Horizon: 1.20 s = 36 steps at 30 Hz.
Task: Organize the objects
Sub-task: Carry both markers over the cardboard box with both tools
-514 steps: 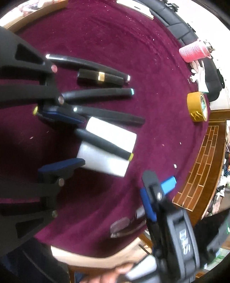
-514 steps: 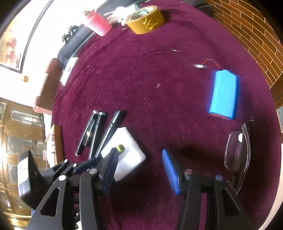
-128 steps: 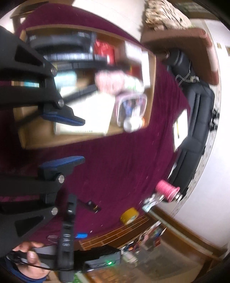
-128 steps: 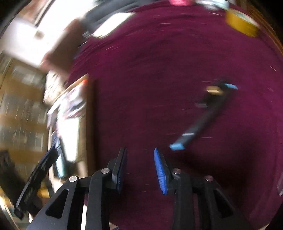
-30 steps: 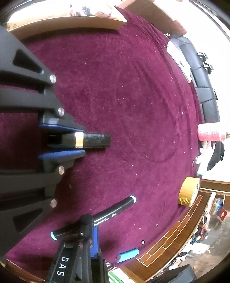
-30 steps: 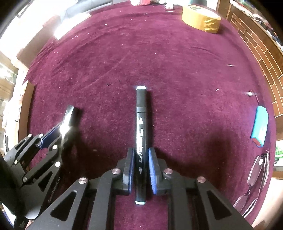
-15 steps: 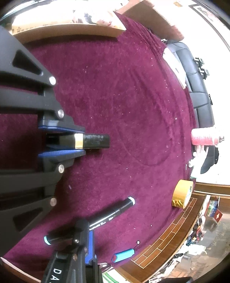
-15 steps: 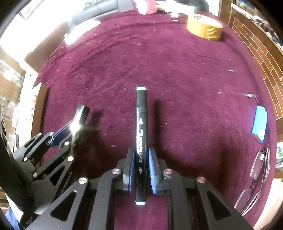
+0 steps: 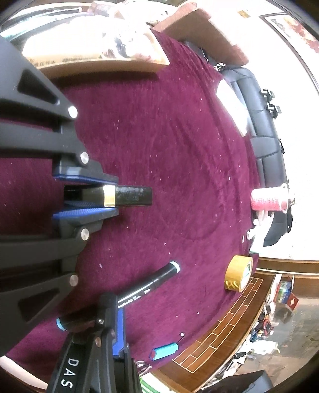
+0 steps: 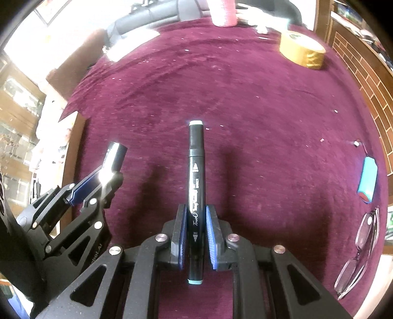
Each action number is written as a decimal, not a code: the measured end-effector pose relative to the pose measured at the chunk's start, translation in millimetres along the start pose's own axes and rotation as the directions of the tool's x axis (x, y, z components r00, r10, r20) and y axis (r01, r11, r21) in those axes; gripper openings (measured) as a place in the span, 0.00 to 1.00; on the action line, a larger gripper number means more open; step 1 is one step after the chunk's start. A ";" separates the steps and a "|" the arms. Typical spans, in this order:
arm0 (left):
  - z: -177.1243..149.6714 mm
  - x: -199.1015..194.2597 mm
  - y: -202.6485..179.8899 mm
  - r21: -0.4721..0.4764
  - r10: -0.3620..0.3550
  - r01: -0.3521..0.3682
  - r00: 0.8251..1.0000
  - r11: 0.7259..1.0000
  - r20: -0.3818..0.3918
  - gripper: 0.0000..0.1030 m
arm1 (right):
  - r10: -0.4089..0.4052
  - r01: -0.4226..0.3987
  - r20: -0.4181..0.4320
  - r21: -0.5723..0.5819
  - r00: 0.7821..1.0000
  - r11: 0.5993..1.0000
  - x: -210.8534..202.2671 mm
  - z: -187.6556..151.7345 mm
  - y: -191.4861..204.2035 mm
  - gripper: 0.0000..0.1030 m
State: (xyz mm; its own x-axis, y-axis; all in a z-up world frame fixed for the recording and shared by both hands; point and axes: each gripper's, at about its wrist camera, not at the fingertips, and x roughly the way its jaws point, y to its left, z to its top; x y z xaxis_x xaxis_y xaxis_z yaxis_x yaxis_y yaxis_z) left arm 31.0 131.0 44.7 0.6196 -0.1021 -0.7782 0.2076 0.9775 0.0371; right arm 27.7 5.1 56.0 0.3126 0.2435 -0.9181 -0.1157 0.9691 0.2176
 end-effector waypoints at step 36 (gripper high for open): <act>-48.4 -94.9 162.9 -0.228 0.201 -0.180 0.977 0.957 0.071 0.17 | 0.196 -0.196 -0.026 -0.252 0.980 0.948 9.0 13.5 197.9 0.17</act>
State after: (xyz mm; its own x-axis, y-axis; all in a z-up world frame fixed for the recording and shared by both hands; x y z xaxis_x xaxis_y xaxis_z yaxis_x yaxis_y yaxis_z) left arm -30.6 308.8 94.3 0.7011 0.0836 -0.7082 -0.0856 0.9958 0.0328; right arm 20.3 199.6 95.3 0.2596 0.4278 -0.8658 -0.4085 0.8610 0.3029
